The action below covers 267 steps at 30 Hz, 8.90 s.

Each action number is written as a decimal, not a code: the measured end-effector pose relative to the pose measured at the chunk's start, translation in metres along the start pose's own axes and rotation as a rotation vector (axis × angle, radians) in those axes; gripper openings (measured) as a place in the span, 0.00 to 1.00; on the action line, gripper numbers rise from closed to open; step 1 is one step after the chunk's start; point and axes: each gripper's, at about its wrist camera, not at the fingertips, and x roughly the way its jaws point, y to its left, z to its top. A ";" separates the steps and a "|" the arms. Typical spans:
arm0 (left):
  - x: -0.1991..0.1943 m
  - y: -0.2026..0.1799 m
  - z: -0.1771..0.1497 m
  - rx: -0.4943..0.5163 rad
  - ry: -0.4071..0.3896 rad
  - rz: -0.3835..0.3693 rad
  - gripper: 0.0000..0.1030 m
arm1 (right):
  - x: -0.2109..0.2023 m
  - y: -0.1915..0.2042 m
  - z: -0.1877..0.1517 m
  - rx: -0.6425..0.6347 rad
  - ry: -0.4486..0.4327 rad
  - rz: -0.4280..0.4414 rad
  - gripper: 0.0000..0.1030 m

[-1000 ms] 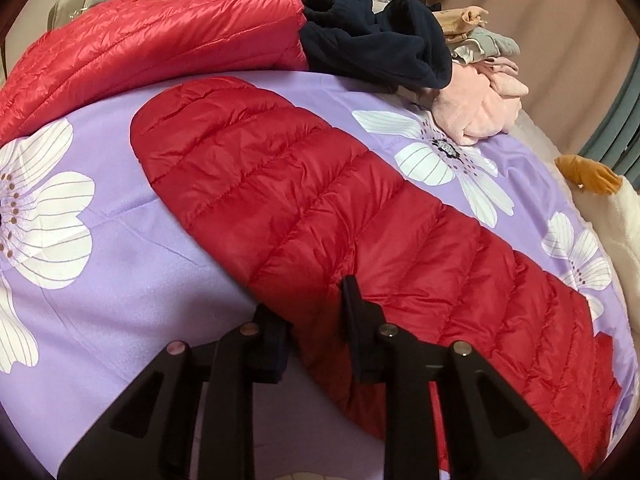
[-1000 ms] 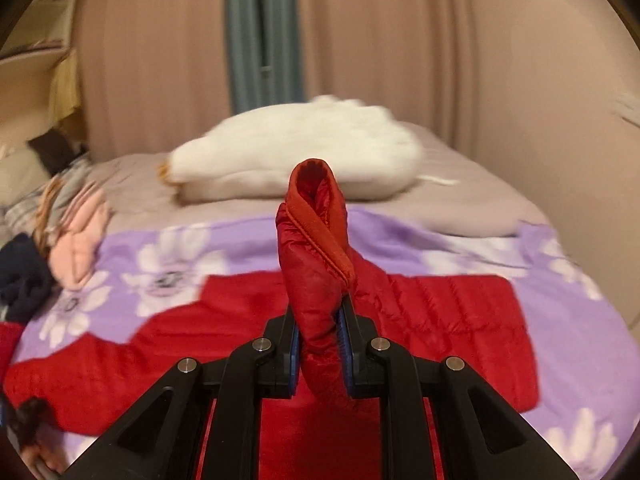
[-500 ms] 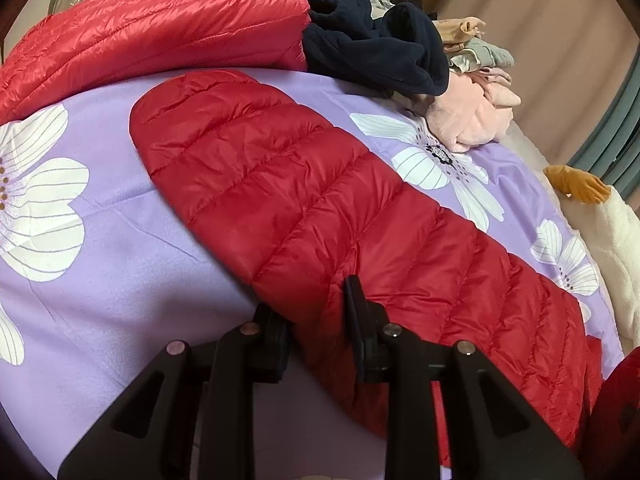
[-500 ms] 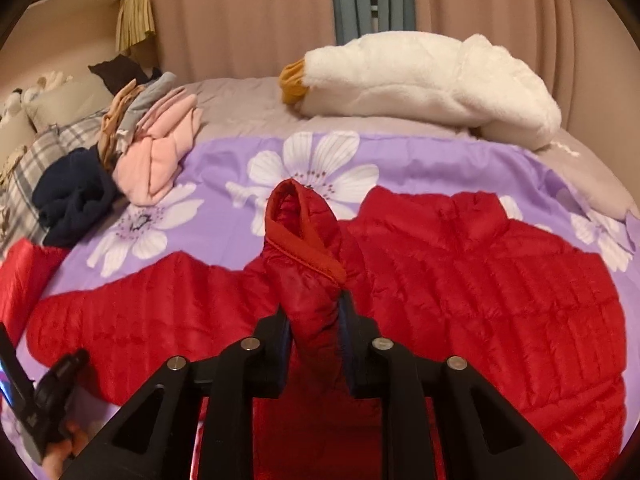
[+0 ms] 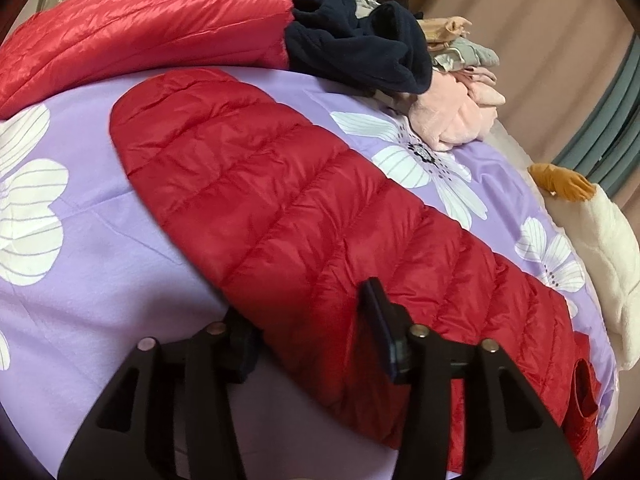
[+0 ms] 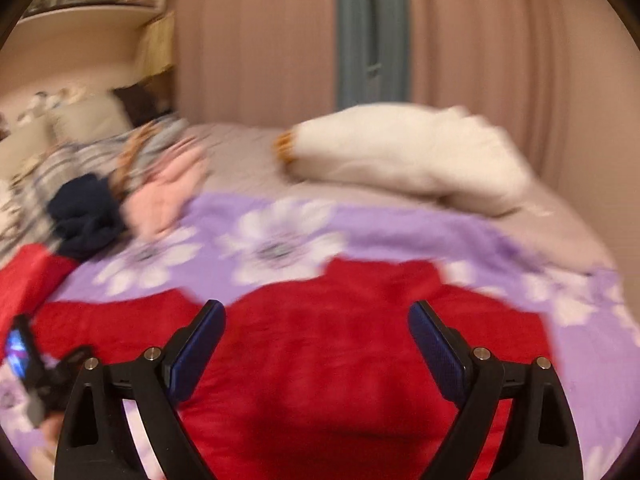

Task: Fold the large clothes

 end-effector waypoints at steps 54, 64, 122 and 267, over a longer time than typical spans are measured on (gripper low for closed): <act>-0.169 -0.362 -0.296 0.878 0.019 -0.294 0.27 | -0.046 -0.316 -0.153 0.562 0.231 -0.586 0.35; -0.223 -0.338 -0.299 1.091 -0.040 -0.417 0.69 | -0.052 -0.302 -0.147 0.546 0.217 -0.548 0.35; -0.085 -0.156 -0.140 0.475 0.130 -0.197 0.55 | 0.061 -0.150 -0.109 0.207 0.257 -0.279 0.35; 0.010 -0.297 -0.121 0.446 -0.024 -0.220 0.86 | 0.175 -0.181 -0.063 0.401 0.168 -0.215 0.70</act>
